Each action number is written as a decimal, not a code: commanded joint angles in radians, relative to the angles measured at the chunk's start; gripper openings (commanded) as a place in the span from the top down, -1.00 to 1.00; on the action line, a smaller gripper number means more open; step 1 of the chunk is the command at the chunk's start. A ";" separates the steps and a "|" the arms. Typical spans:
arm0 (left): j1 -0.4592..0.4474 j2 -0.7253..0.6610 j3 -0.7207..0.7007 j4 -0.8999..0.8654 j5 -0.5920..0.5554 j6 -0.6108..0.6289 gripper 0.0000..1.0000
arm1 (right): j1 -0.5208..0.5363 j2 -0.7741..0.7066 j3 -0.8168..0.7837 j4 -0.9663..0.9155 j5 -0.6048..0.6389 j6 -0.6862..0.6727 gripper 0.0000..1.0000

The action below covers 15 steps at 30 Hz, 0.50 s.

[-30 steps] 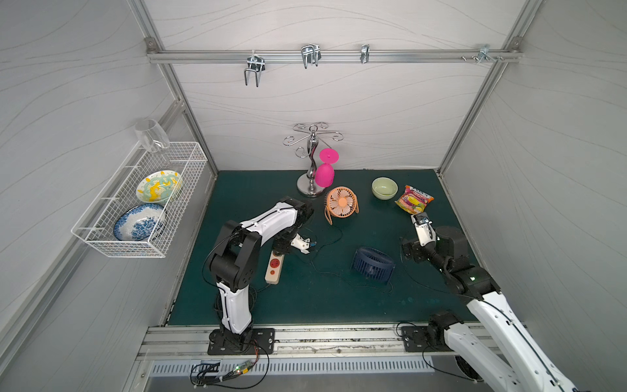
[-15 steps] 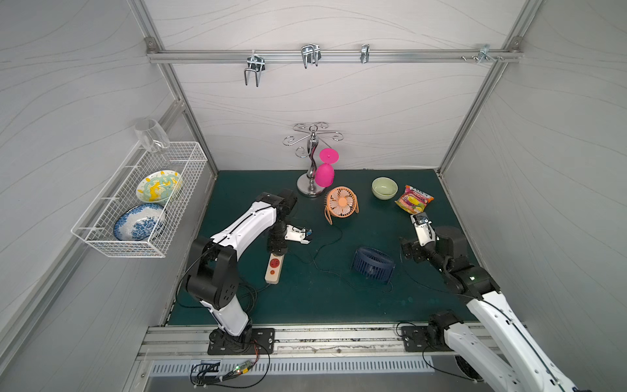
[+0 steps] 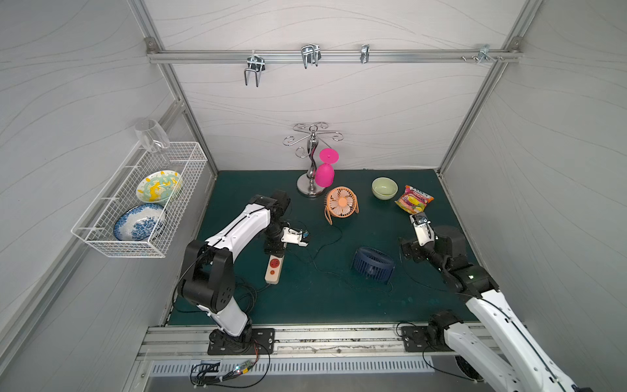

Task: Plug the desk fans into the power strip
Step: Insert the plug into the socket.

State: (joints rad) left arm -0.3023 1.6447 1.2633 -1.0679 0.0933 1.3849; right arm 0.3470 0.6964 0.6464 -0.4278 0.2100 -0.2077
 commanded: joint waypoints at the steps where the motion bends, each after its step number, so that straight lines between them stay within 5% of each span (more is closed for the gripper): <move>1: 0.025 0.014 0.003 0.028 0.032 0.031 -0.32 | 0.006 0.001 0.017 -0.003 0.017 -0.004 -0.98; 15: 0.071 0.006 -0.050 0.058 0.061 0.075 -0.10 | 0.006 0.005 0.016 0.001 0.018 -0.001 -0.98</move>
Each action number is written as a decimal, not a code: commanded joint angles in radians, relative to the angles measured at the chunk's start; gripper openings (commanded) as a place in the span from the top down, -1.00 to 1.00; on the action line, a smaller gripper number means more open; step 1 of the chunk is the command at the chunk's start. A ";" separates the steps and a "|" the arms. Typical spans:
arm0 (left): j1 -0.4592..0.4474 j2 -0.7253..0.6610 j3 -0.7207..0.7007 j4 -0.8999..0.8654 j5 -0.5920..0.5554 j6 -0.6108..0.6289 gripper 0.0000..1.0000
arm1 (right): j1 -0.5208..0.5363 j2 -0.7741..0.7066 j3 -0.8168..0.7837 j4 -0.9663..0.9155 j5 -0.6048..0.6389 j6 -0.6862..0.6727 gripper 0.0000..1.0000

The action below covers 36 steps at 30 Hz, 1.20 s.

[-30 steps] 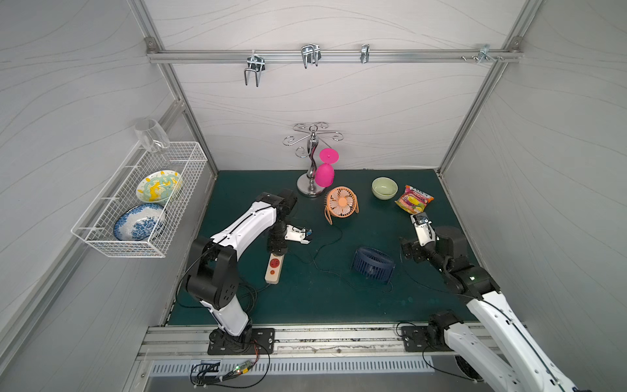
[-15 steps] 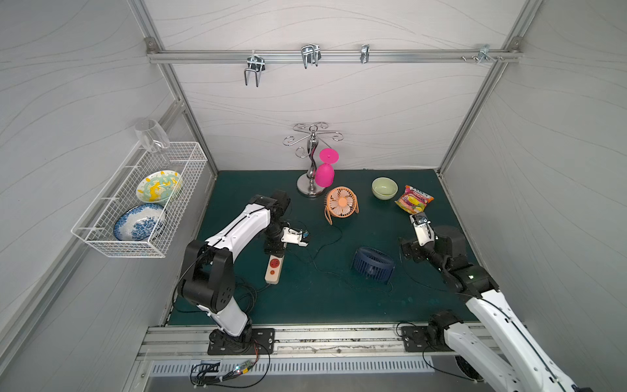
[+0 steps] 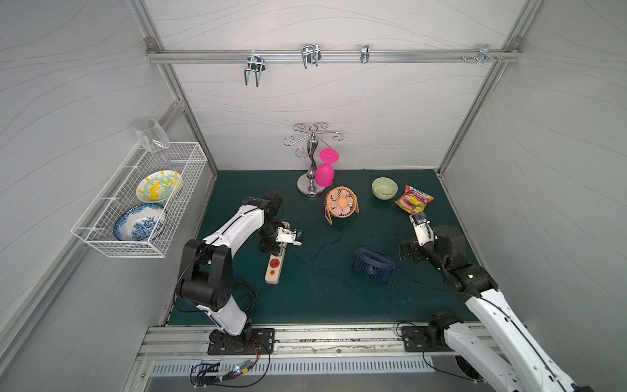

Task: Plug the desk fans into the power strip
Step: Insert the plug into the socket.

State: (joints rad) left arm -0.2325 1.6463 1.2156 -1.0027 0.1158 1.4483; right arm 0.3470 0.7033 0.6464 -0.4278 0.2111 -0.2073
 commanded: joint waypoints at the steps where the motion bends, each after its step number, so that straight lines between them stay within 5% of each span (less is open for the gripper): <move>1: 0.001 0.007 -0.001 -0.004 0.047 0.005 -0.05 | 0.006 0.003 0.018 -0.003 0.016 -0.001 -0.98; 9: 0.002 0.027 -0.033 0.046 0.054 0.002 0.44 | 0.005 0.014 0.021 -0.006 0.015 0.002 -0.98; 24: -0.039 0.058 -0.111 0.069 0.009 0.001 0.99 | 0.008 0.033 0.019 0.002 0.009 0.013 -0.98; 31: -0.048 0.112 -0.085 0.046 -0.070 -0.023 1.00 | 0.014 0.043 0.025 -0.013 0.010 0.017 -0.99; 36: -0.051 0.033 -0.204 0.086 -0.098 0.026 1.00 | 0.017 0.034 0.014 0.003 0.010 0.017 -0.98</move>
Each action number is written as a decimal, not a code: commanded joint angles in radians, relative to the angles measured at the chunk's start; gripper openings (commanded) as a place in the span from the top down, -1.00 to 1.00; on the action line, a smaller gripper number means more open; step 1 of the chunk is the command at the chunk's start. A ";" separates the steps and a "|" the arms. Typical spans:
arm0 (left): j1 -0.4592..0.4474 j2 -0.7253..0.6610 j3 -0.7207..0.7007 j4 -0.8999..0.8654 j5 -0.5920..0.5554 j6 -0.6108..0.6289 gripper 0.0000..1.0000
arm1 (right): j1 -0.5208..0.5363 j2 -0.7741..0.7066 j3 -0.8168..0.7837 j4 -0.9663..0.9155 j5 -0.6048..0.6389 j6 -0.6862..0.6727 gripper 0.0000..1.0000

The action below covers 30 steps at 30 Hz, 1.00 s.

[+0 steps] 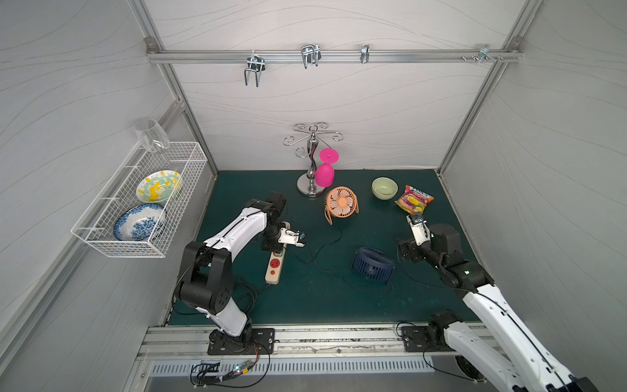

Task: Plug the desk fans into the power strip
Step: Insert the plug into the socket.

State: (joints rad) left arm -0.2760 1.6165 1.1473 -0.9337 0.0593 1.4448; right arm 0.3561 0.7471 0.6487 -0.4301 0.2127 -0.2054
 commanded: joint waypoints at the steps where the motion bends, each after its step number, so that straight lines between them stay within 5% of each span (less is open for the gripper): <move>1: -0.002 0.059 -0.148 0.029 -0.049 0.032 1.00 | 0.007 -0.005 0.014 0.006 0.011 0.013 -0.98; 14: 0.008 0.155 0.012 0.050 -0.006 -0.037 1.00 | 0.013 0.013 0.027 -0.013 0.004 0.020 -0.98; 22: 0.018 -0.034 -0.044 0.114 0.089 -0.090 -0.03 | 0.013 0.028 0.054 -0.033 -0.009 0.027 -0.99; 30: 0.034 -0.252 -0.073 0.074 0.144 -0.184 -0.57 | 0.011 0.046 0.103 -0.076 -0.041 0.041 -0.98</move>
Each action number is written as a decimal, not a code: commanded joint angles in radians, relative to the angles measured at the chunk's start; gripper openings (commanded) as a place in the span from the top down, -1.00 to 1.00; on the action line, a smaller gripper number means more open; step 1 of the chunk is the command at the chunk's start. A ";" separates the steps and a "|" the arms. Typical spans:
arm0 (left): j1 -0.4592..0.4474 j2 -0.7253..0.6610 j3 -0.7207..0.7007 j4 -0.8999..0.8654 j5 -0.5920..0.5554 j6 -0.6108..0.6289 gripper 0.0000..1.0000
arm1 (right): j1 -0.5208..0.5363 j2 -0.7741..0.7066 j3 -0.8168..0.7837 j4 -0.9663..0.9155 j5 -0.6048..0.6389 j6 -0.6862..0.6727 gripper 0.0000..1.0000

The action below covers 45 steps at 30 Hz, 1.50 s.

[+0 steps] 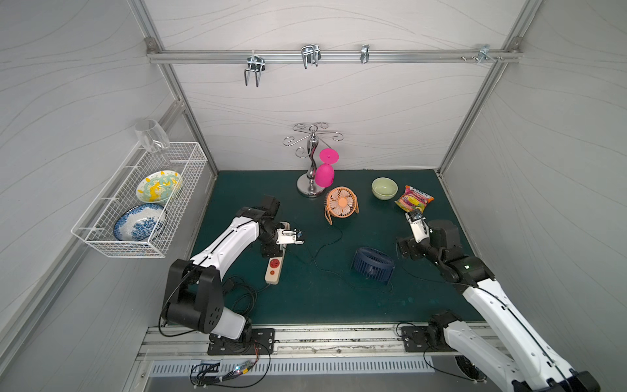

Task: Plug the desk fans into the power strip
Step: Insert the plug into the socket, then reset both arms

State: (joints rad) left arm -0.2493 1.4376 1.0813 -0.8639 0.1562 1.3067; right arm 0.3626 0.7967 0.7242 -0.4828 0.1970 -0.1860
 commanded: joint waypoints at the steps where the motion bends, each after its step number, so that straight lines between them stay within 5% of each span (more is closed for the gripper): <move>1: 0.009 -0.094 -0.019 0.007 0.042 -0.054 -0.62 | 0.003 -0.005 0.026 -0.020 -0.030 0.023 -0.99; 10: 0.153 -0.230 -0.038 0.072 0.159 -0.314 -0.96 | -0.022 0.033 0.044 0.033 -0.049 0.075 -0.98; 28: 0.426 -0.215 -0.245 0.646 0.153 -1.103 -1.00 | -0.217 0.216 0.027 0.310 0.029 0.252 -0.98; 45: 0.444 -0.117 -0.527 1.188 0.189 -1.270 -1.00 | -0.285 0.441 -0.135 0.698 0.115 0.311 -0.98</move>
State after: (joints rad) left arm 0.1917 1.3033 0.5701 0.1268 0.3347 0.0662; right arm 0.0834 1.2057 0.6044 0.0834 0.2813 0.1326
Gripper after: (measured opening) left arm 0.999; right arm 0.992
